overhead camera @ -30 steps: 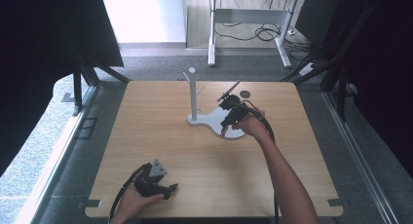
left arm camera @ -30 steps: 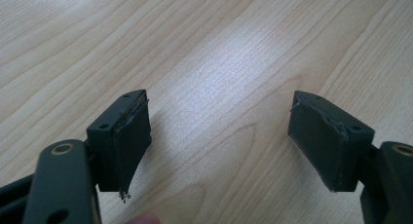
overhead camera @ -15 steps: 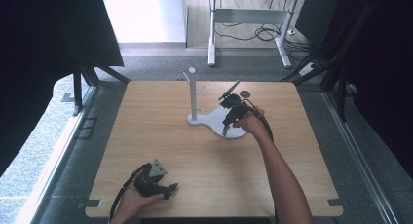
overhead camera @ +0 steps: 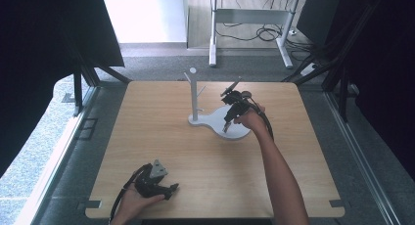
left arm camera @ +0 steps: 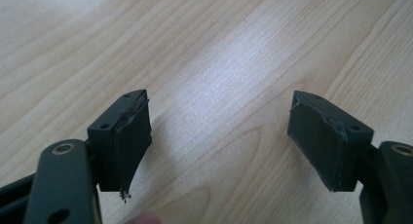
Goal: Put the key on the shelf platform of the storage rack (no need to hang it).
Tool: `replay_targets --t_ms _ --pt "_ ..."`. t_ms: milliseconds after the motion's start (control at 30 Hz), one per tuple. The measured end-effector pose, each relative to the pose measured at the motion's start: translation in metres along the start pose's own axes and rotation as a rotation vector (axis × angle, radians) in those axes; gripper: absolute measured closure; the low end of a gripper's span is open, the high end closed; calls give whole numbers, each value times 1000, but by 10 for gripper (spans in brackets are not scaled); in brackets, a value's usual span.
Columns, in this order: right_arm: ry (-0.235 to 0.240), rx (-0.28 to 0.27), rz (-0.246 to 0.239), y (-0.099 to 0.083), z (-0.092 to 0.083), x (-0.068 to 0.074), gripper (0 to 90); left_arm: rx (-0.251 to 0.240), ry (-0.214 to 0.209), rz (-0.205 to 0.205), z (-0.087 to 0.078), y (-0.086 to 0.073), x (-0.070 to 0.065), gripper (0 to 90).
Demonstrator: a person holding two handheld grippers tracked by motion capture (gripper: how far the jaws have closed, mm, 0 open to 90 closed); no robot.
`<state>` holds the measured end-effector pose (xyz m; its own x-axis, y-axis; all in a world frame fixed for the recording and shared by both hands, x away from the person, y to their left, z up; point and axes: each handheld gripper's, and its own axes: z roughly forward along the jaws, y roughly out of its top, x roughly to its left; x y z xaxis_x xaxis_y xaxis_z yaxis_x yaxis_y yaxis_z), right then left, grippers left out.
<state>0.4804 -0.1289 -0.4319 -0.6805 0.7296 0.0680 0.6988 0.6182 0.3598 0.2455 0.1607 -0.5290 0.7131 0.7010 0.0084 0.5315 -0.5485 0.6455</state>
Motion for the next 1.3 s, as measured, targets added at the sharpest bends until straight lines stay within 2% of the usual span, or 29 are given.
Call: replay_targets --t_ms 67,167,367,633,867,967,1167,1300 --pt "-3 0 5 2 3 -2 895 -8 -4 1 -1 0 1 244" --pt "0 -3 10 4 6 -4 895 6 -15 6 1 0 0 245" --pt "-15 14 25 4 15 -10 894 21 -3 21 3 0 -2 242" --pt "-43 9 56 2 22 -20 894 15 1 3 2 0 0 240" --pt "-74 13 75 -3 37 -26 888 4 -1 -5 0 0 1 238" --pt "-77 -6 96 -5 39 -29 887 2 -2 -9 0 0 2 237" --pt "-81 1 83 -5 42 -28 879 0 -3 -11 0 0 2 236" --pt "-98 7 73 -5 44 -26 807 -3 -3 -15 -1 0 2 236"
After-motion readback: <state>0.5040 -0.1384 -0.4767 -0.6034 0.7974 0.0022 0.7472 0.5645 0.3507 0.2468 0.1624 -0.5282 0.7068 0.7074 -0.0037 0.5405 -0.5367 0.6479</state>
